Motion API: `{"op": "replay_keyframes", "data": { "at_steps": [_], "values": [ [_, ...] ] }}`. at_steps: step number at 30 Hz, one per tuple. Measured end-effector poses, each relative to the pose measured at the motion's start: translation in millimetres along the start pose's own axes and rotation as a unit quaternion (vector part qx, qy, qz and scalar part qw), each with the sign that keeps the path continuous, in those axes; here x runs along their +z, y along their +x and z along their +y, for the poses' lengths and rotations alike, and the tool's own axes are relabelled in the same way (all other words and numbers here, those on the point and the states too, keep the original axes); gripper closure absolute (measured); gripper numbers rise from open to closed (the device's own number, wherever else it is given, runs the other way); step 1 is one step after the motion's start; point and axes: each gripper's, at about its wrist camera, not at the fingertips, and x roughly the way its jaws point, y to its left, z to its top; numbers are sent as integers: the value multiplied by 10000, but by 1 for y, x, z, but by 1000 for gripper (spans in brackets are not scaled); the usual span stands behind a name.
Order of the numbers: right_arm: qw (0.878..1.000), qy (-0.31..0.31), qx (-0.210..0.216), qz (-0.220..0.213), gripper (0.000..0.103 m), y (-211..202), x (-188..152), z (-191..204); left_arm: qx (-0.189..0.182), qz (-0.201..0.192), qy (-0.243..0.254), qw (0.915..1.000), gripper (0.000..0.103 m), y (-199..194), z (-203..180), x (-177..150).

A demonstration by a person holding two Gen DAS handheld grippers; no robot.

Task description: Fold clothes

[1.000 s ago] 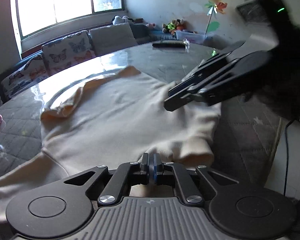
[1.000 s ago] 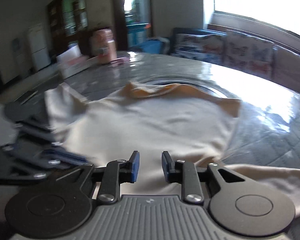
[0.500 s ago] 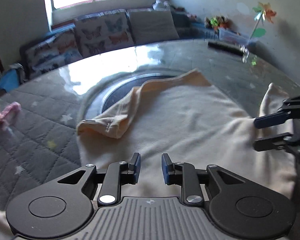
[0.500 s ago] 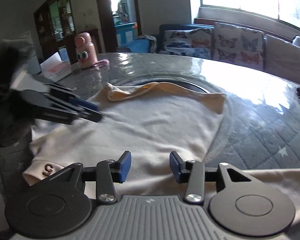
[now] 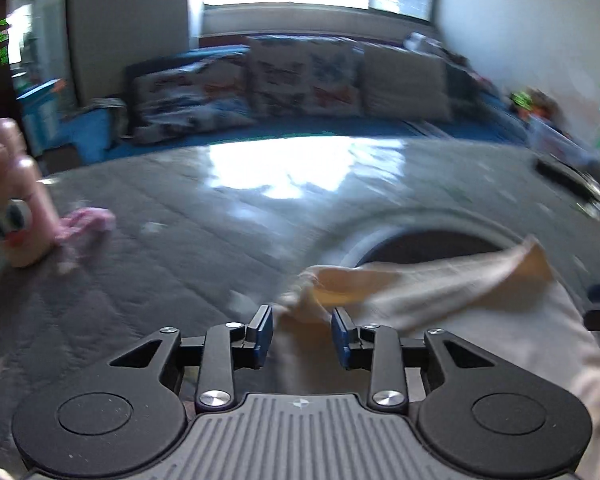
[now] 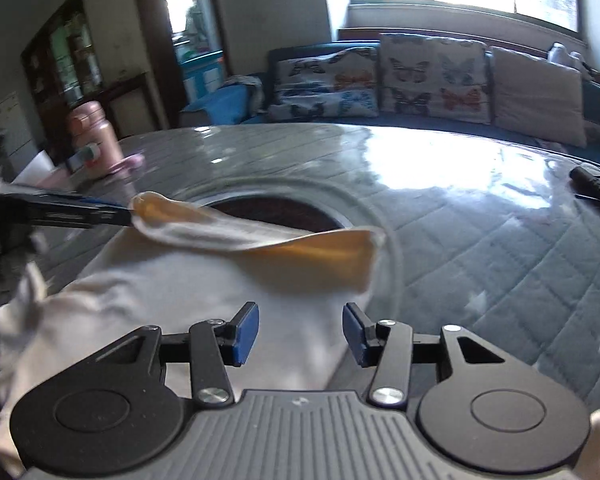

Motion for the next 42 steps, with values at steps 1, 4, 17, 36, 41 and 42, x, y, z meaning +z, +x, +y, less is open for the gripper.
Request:
{"op": "replay_keyframes", "data": {
  "at_steps": [1,4,17,36,41,42],
  "values": [
    [10000,71,-67,-16,56,5,3,-5,53,-14,-65,10000,65,-1,4,1],
    [9994,335,-104,18,56,21,10,-20,95,-35,-224,9997,63,-5,13,2],
    [9991,381,-158,99,64,58,27,-23,-22,163,430,9989,61,31,-24,8],
    [9992,376,-116,-86,92,73,39,-27,167,-102,398,9990,97,44,-19,10],
    [9987,451,-152,-166,92,82,46,-27,352,-171,266,9989,97,49,-10,13],
    [9988,442,-160,-138,92,85,47,-26,384,-155,274,9988,97,50,-10,14]
  ]
}}
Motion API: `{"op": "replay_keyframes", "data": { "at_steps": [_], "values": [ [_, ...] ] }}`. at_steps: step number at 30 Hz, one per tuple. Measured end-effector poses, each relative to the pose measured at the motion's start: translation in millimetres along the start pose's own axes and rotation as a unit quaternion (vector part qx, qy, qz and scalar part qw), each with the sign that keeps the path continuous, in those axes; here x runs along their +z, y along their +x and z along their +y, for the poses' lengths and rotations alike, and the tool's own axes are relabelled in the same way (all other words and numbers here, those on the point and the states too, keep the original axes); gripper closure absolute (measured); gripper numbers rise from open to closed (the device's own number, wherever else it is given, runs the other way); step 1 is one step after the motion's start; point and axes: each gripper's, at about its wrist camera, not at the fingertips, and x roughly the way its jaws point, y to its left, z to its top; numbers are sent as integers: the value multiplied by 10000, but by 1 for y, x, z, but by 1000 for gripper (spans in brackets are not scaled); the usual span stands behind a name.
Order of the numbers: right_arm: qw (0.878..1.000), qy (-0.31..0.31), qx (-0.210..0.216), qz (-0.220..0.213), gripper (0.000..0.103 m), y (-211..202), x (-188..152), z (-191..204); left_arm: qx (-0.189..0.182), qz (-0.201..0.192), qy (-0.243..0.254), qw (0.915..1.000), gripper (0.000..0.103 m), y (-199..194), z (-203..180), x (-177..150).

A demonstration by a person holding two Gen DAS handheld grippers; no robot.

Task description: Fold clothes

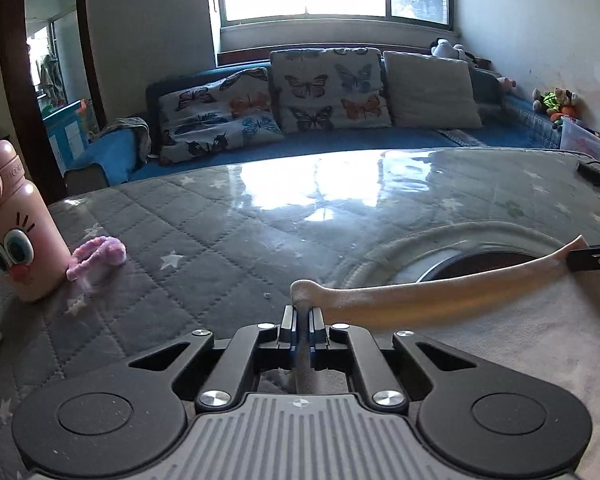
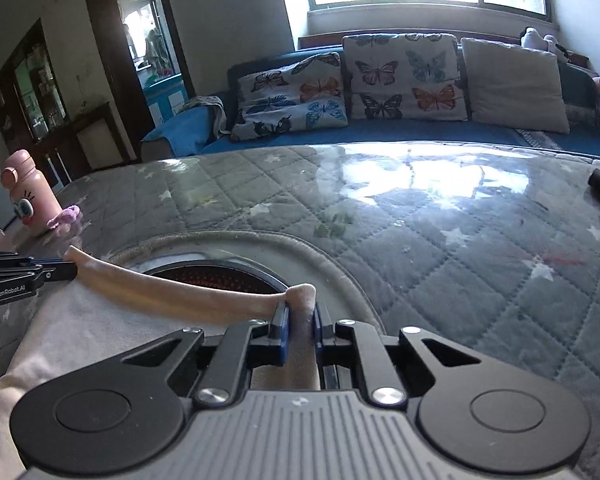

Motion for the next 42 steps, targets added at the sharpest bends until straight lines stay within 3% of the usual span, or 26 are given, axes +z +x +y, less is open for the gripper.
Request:
{"op": "replay_keyframes", "data": {
  "at_steps": [8,12,18,24,30,34,42],
  "values": [
    [9995,-294,29,92,79,-14,6,12,-27,151,68,9999,89,-12,1,1],
    [9977,-617,262,134,66,-44,-5,29,-169,41,242,9996,66,-45,-5,-8],
    [9867,-1370,765,420,49,-86,-49,74,-530,-59,707,9961,53,-101,-31,-42],
    [9736,-1933,1072,564,44,-120,-98,118,-824,-157,1109,9903,46,-145,-58,-86],
    [9696,-2084,1193,471,39,-142,-130,138,-911,-237,1318,9868,43,-167,-73,-125],
    [9662,-2289,1099,439,38,-150,-151,140,-764,-256,1369,9873,42,-175,-73,-147],
    [9682,-2264,1038,256,37,-163,-155,137,-561,-447,1107,9913,35,-189,-60,-162]
  ]
}}
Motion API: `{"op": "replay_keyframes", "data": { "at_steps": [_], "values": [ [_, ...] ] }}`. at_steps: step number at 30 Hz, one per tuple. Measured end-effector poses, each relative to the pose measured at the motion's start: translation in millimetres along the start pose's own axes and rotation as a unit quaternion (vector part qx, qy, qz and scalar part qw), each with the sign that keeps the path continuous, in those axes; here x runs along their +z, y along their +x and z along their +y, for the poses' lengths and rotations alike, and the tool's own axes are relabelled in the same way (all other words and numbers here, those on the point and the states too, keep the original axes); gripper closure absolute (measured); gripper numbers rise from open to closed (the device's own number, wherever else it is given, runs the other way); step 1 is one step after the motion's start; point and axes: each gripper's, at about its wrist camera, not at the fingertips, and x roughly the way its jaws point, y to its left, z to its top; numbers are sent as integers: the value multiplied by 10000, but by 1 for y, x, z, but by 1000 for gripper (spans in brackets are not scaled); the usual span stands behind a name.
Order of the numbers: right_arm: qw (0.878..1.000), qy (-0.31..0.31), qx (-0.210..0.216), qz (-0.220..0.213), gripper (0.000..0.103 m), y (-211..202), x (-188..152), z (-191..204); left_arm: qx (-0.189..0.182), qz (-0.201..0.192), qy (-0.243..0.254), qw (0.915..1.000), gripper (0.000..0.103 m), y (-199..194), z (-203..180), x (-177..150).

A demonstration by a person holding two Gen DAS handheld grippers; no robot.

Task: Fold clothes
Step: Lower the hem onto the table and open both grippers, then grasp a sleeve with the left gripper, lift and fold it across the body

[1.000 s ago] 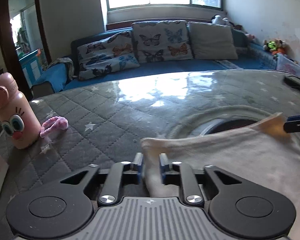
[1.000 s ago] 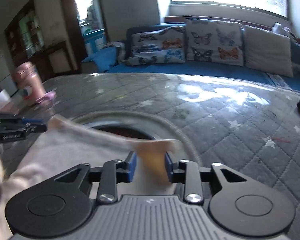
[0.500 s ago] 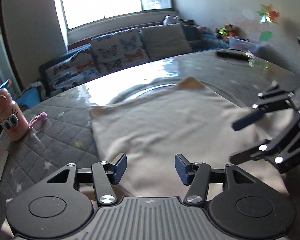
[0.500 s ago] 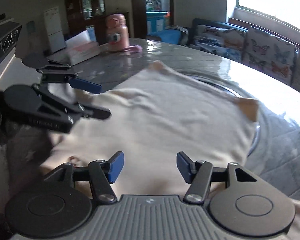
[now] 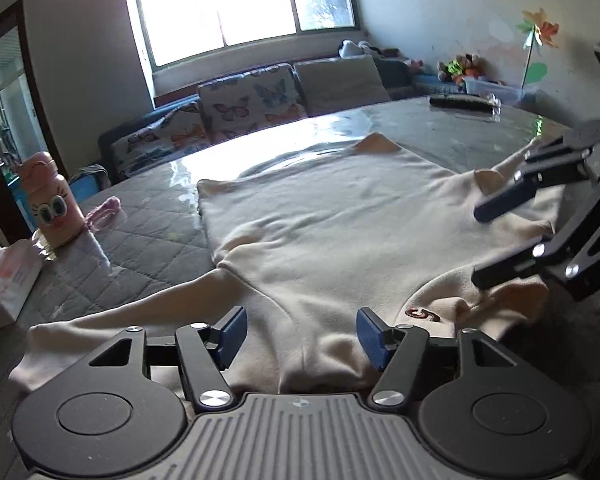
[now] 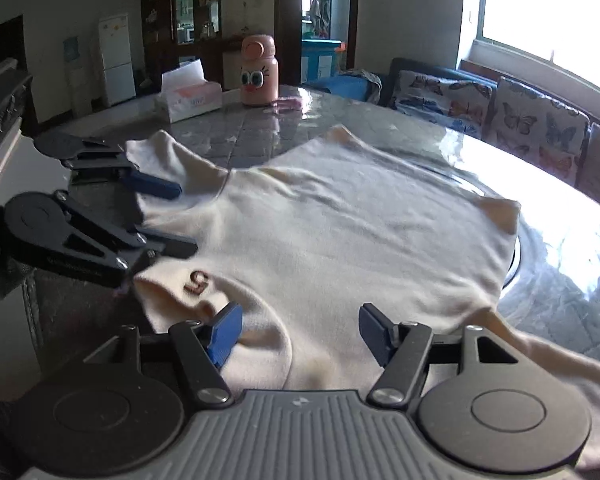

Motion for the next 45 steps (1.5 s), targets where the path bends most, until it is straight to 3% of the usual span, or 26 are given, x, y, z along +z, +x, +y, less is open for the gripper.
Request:
{"op": "replay_keyframes", "data": {
  "at_steps": [7,11,16,20,22,26,31,39,45],
  "values": [
    [9997,-228,-60,-94,32,-12,-11,11,242,-170,-346,9990,35,-19,13,-12],
    [9998,-180,-47,49,31,-7,-20,12,532,-8,-552,9971,34,-16,25,-18],
    [9999,-97,-46,26,30,-12,-19,10,459,-58,-694,9965,33,-25,36,-23],
    [10000,-43,40,-58,30,-17,-15,9,514,-132,-1174,9917,32,-33,59,-21],
    [9999,20,124,-102,30,-17,-10,8,723,-64,-1518,9857,32,-33,77,-22],
    [9997,27,190,-167,30,-9,6,11,1347,190,-2194,9661,35,-27,117,-27],
    [9997,-13,173,-196,30,16,32,22,1729,398,-2890,9407,52,-21,156,-39],
    [9994,-175,301,84,30,58,44,45,1870,375,-3185,9285,54,-20,182,-52],
    [9991,-285,284,140,28,61,42,52,2059,373,-3319,9198,56,-13,194,-49]
  ]
}}
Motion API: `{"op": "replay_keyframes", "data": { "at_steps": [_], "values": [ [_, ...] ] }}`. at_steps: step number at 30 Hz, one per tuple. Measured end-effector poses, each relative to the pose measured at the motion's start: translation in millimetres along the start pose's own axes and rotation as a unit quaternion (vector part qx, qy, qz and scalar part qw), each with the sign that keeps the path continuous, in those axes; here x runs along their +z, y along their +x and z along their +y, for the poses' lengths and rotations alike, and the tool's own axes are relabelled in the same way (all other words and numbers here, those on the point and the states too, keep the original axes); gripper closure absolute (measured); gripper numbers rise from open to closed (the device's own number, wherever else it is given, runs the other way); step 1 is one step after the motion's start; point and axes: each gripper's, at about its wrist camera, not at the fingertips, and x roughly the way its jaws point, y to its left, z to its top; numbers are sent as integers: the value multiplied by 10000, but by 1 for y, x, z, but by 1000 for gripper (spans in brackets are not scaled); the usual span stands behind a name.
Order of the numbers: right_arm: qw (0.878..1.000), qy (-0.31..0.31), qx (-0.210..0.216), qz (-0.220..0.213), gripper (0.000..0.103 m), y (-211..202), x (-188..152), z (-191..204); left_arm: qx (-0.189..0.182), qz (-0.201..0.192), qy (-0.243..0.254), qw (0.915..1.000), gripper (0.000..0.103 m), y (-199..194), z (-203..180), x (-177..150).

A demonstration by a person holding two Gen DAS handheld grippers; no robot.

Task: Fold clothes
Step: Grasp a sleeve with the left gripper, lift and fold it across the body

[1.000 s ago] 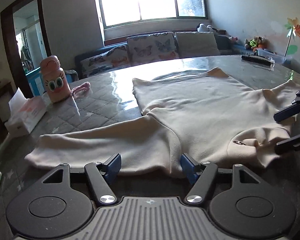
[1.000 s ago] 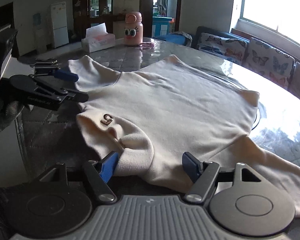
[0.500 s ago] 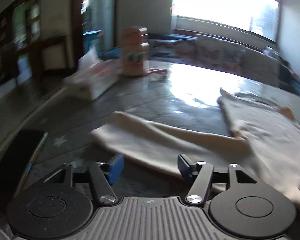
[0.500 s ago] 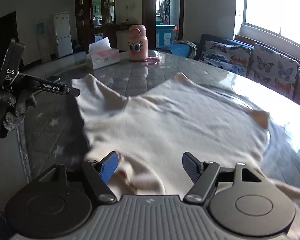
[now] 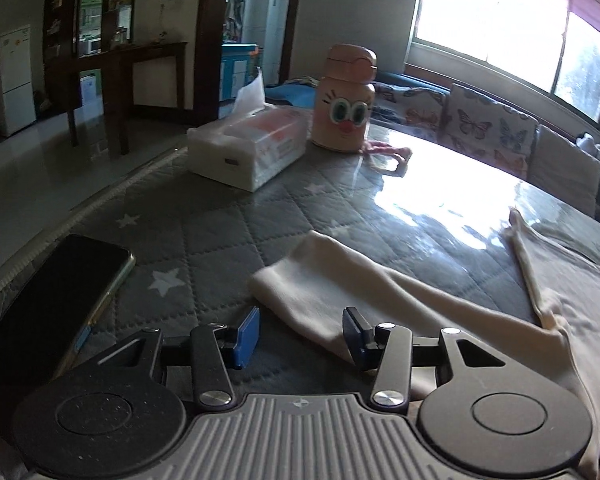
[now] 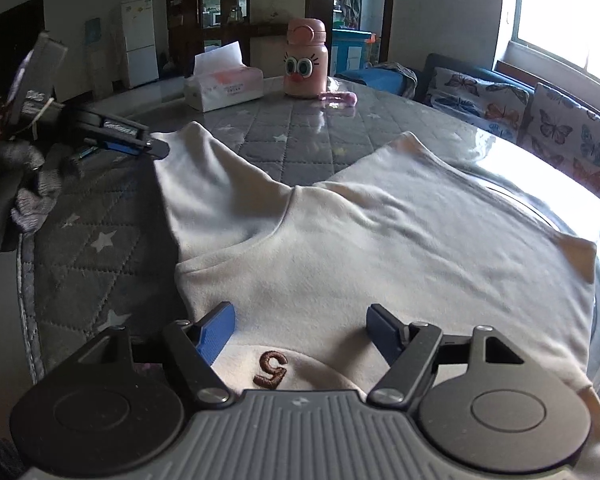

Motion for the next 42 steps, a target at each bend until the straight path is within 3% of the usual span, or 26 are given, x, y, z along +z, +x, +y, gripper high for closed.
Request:
{"op": "replay_keyframes", "data": {
  "at_steps": [2,6,7,13,17,25,33,39,42],
  "values": [
    [10000,-24,9,24,28,1,-1,1,80,-10,-27,10000,62,4,-2,3],
    [10000,24,23,12,26,2,-2,0,197,-44,-139,9997,93,11,-1,8],
    [10000,30,21,12,26,1,-2,0,195,-36,-196,9996,97,12,0,11],
    [10000,56,7,-80,26,-3,-1,1,56,-446,-128,9989,99,-4,-12,39],
    [9998,126,13,-165,26,-3,1,2,-240,-902,168,9955,99,-30,-36,59],
    [9997,79,141,-208,26,7,6,13,-870,-1385,606,9847,99,-72,-84,77],
    [9994,146,149,-286,26,-2,6,12,-1806,-1788,1050,9615,99,-120,-129,81],
    [9972,610,-130,-424,26,-41,-6,-21,-2721,-1635,1499,9364,99,-135,-173,56],
    [9942,873,-413,-467,26,-59,-19,-41,-3226,-1377,1769,9196,99,-136,-195,37]
  ]
}}
